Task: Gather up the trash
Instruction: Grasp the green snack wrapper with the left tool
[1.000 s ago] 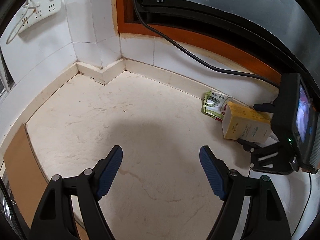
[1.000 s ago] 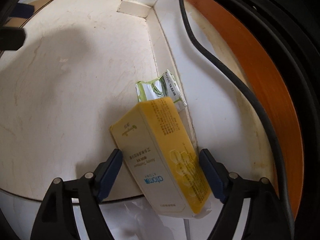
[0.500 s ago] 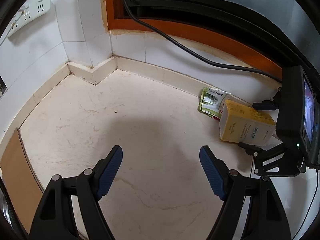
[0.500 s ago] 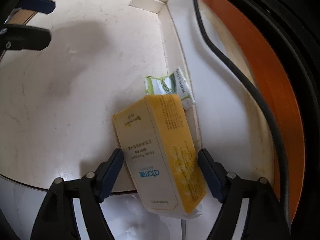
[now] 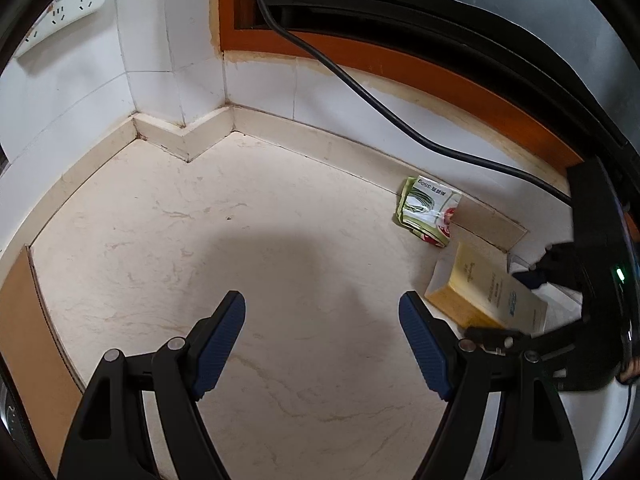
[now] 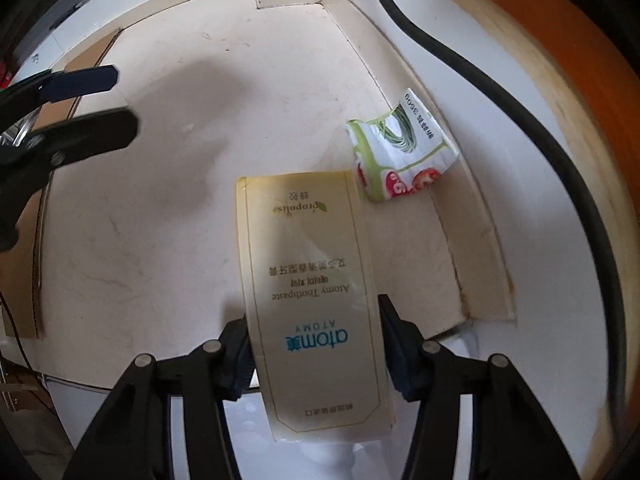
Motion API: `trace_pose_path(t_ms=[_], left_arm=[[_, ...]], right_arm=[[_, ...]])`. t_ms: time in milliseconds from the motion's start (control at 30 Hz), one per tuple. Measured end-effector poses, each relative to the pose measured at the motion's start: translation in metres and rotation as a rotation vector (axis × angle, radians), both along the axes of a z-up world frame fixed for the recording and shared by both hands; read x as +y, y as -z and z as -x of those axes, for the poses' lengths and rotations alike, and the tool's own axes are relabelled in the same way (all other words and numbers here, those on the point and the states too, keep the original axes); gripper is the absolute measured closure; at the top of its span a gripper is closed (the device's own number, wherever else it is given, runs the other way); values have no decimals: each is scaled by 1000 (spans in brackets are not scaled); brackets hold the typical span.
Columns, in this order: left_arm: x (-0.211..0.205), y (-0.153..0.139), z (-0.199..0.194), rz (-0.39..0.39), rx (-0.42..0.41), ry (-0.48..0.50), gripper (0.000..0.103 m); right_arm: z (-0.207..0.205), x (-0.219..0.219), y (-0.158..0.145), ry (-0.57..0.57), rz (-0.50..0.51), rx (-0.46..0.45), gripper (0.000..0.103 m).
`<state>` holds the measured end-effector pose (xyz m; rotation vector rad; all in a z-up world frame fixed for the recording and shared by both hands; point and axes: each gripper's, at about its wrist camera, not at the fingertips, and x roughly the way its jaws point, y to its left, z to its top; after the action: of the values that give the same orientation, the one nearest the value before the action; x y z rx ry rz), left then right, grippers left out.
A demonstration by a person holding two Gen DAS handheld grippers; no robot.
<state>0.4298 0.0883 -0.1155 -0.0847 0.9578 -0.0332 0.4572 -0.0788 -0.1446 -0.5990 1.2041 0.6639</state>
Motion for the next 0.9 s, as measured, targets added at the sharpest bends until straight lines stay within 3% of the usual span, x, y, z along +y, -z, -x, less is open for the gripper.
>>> trace_pose_path(t_ms=[133,300,400,667,800,900], left_arm=[[-5,1,-7,2,2,30,25],[-21,8,-25,27,28,100,25],[-31,13,-38,55,36,142,25],[-49,32,-80,162,40,171,25],[-68,43,-95,91,28,179,25],[-80,50,-101,46,32,197,17]], right_arm=[[23,-5,-6,83,-56,-26,50],[38,-32,-25,331,-186,-79,50],[52,-49,-22,447,-250,-85,50],[67,-81,-31,558,-335,-133,50],[65,-87,-26,587,-355,-119,50],[66,-93,-24,607,-367,-104,50]])
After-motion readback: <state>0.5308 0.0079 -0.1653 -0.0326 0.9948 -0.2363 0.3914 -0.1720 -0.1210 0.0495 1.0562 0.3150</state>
